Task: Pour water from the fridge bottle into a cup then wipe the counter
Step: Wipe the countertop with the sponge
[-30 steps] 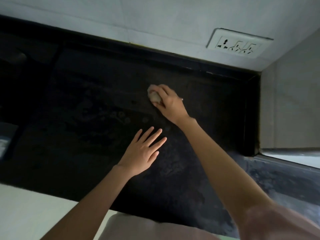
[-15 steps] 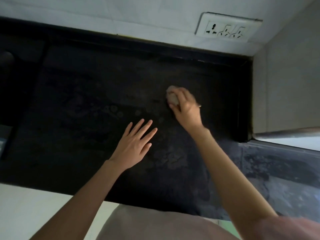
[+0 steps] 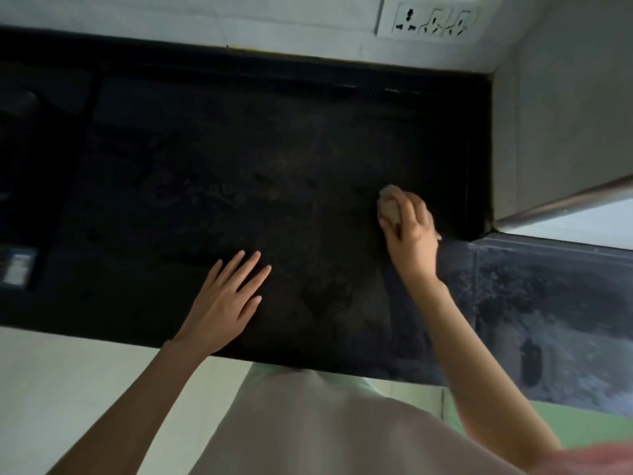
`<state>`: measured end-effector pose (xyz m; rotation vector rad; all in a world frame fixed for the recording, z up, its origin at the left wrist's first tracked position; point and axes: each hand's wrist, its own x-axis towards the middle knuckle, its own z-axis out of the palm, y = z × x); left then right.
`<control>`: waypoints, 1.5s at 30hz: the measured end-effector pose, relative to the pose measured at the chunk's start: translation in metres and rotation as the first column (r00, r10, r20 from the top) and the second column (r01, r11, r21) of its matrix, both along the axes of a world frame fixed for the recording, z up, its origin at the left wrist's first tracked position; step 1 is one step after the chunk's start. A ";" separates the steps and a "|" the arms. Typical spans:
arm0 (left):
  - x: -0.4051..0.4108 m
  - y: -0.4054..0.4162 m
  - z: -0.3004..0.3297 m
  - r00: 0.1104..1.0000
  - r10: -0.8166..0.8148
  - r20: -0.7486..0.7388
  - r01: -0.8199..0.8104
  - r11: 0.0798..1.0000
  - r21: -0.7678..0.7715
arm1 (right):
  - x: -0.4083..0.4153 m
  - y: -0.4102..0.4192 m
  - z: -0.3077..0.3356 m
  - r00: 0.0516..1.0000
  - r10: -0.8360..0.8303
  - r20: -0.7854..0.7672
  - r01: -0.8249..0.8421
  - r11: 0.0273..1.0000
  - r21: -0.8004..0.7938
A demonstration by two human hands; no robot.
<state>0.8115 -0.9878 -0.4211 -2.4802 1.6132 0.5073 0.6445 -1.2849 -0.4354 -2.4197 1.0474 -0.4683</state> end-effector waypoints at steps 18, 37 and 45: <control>0.007 0.033 -0.008 0.981 -0.179 -0.073 0.173 0.981 -0.086 | -0.079 0.096 0.006 0.961 -0.272 -0.055 0.273 0.962 0.007; 0.012 0.039 -0.023 0.974 -0.218 -0.066 0.200 0.958 -0.205 | -0.127 0.156 0.006 0.849 -0.526 -0.044 0.528 0.849 0.033; 0.013 0.038 -0.025 0.973 -0.228 -0.033 0.215 0.949 -0.232 | -0.028 0.192 0.002 0.992 -0.129 0.010 0.129 0.991 -0.040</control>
